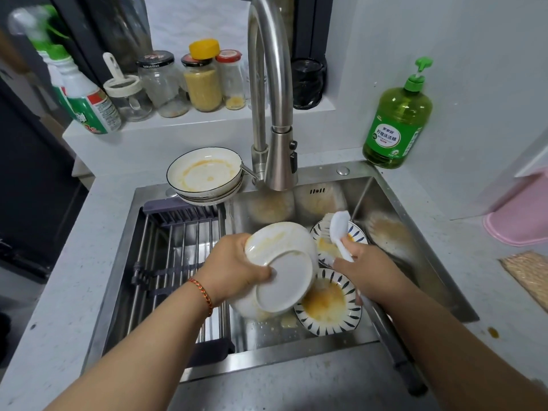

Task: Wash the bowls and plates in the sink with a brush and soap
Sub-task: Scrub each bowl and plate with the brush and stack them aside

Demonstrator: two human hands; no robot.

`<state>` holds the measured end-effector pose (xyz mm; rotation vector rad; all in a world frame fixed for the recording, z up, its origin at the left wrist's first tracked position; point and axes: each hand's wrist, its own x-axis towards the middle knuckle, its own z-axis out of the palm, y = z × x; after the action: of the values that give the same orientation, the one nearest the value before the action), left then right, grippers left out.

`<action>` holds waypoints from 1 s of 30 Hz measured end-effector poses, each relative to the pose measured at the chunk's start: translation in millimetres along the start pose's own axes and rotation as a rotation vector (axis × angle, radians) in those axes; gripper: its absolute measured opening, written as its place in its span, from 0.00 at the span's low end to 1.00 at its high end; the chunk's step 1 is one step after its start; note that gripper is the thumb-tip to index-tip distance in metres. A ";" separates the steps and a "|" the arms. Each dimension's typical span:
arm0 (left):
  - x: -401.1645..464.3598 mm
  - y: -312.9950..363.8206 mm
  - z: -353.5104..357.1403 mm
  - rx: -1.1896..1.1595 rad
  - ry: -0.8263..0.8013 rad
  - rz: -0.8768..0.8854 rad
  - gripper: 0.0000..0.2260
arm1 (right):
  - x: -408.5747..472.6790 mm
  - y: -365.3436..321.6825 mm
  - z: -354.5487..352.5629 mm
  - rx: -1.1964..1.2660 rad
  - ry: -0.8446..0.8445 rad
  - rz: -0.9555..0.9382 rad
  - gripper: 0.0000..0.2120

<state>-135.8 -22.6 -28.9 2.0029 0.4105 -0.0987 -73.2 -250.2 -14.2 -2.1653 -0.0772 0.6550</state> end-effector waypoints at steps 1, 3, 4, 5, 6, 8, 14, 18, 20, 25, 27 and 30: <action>0.5 -2.1 0.0 0.022 0.031 0.002 0.15 | -1.4 3.5 2.5 0.016 -0.002 0.039 0.22; -0.2 -3.1 1.6 0.074 0.053 0.026 0.14 | -3.2 7.5 10.8 0.054 -0.048 0.092 0.21; -1.3 -1.9 3.2 0.102 0.047 0.051 0.13 | -3.9 7.3 13.8 0.060 -0.063 0.097 0.21; -2.7 0.0 5.1 0.137 0.038 0.077 0.14 | -4.8 4.8 15.4 0.058 -0.069 0.089 0.22; -3.8 1.6 7.0 0.177 0.031 0.099 0.14 | -6.9 0.3 15.7 0.051 -0.074 0.064 0.23; -3.8 2.8 10.0 0.246 0.038 0.116 0.15 | -11.9 -11.9 18.1 0.012 -0.092 -0.018 0.24; -1.7 -1.6 14.2 0.166 0.036 0.100 0.10 | -42.0 -39.5 36.1 -0.403 -0.170 -0.330 0.28; -5.3 -4.8 15.3 0.194 0.036 0.149 0.07 | -37.4 -43.8 30.0 -0.450 -0.157 -0.294 0.28; -7.6 -8.5 12.4 0.195 0.062 0.165 0.09 | -19.4 -39.4 17.8 -0.340 -0.137 -0.155 0.27; -12.9 -7.8 -1.9 -0.142 0.169 0.137 0.13 | -3.1 -8.7 5.8 -0.019 -0.163 0.141 0.22; -12.7 -7.6 -3.1 -0.235 0.173 0.120 0.16 | -3.2 1.5 10.0 0.079 -0.155 0.195 0.22; -12.5 -4.7 -3.8 -0.225 0.179 0.142 0.16 | -3.4 -2.8 11.2 0.109 -0.101 0.160 0.18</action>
<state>-149.4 -20.4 -28.1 1.8170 0.3737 0.2084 -81.0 -241.3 -16.2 -2.0470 0.0776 0.8411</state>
